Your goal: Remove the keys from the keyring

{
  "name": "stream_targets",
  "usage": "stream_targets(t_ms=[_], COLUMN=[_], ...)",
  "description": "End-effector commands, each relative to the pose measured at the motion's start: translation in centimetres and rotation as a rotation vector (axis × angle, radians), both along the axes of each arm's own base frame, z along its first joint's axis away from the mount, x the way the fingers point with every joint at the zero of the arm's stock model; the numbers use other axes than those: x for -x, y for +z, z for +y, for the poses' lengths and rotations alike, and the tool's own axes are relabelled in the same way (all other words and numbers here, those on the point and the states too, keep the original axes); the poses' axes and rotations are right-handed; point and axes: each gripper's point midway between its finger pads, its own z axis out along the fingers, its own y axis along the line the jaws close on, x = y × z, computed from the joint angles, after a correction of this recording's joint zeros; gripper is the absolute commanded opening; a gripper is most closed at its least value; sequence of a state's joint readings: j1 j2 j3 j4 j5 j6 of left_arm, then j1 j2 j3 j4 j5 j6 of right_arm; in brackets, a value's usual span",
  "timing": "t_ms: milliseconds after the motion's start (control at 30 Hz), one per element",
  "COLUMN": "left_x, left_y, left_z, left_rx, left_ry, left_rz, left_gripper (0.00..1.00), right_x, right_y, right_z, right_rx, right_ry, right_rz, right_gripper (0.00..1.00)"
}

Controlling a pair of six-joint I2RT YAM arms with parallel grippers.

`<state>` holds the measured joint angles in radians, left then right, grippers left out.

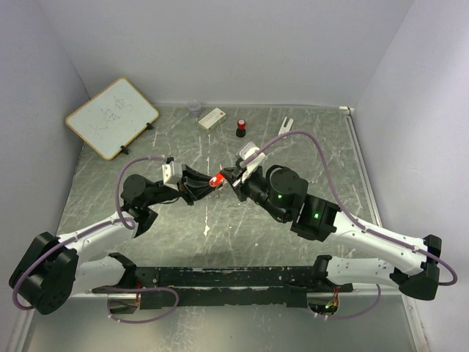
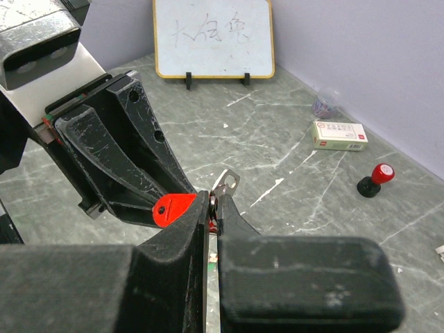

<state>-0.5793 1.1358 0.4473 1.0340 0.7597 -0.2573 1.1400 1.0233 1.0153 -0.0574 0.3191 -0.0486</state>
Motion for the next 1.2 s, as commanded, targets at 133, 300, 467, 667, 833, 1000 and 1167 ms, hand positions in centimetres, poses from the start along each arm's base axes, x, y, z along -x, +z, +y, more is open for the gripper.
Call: stream_targets(t_ms=[133,300,467,667,833,1000,1167], left_x=[3.6,4.2,4.0,3.8,3.4,3.4,3.3], left_y=[4.2,4.6,4.4,4.8,5.1,4.5,3.8], left_z=[0.0,-0.2,-0.2,0.0,0.1,0.1,0.3], left_rx=[0.107,0.131,0.162,0.201,0.207,0.178,0.141], left_ry=[-0.176,-0.231,-0.231,-0.211,-0.181,-0.176,-0.15], left_rz=[-0.149,-0.148,-0.146,-0.164,-0.168,-0.15,-0.133], left_gripper=[0.27,0.28,0.31,0.36,0.37,0.36,0.35], right_x=[1.4,1.7,2.7,3.7,4.1,4.0,3.9], right_y=[3.1,3.2,3.4,3.3,2.7,3.2,3.6], right_z=[0.4,0.7,1.5,2.3,2.8,2.3,1.7], right_rx=[-0.082,-0.092,-0.115,-0.129,-0.121,-0.134,-0.14], right_ry=[0.09,0.114,0.179,0.242,0.274,0.261,0.241], right_rz=[-0.055,-0.054,-0.043,-0.021,-0.005,-0.018,-0.03], right_gripper=[0.0,0.0,0.0,0.0,0.0,0.0,0.0])
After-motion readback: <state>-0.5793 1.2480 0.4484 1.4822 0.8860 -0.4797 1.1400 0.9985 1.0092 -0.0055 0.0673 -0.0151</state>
